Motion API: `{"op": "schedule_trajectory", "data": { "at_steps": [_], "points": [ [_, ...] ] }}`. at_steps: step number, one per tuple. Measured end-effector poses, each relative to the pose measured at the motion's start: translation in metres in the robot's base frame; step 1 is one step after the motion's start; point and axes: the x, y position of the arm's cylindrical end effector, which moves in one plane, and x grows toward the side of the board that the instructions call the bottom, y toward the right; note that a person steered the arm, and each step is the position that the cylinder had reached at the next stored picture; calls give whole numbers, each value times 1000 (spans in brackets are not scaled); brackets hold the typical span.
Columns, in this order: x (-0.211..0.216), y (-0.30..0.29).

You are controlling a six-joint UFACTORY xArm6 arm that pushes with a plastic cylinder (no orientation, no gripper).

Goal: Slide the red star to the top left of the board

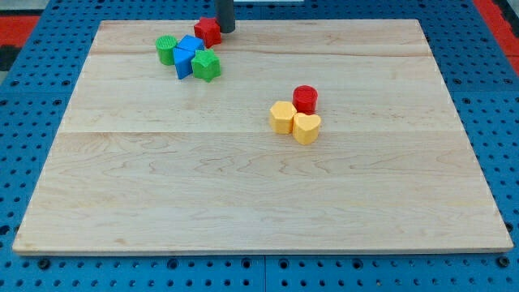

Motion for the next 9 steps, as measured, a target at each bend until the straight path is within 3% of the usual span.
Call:
{"op": "schedule_trajectory", "data": {
  "at_steps": [3, 5, 7, 9],
  "points": [
    [1, -54],
    [6, -20],
    [27, -30],
    [27, -103]
  ]
}}
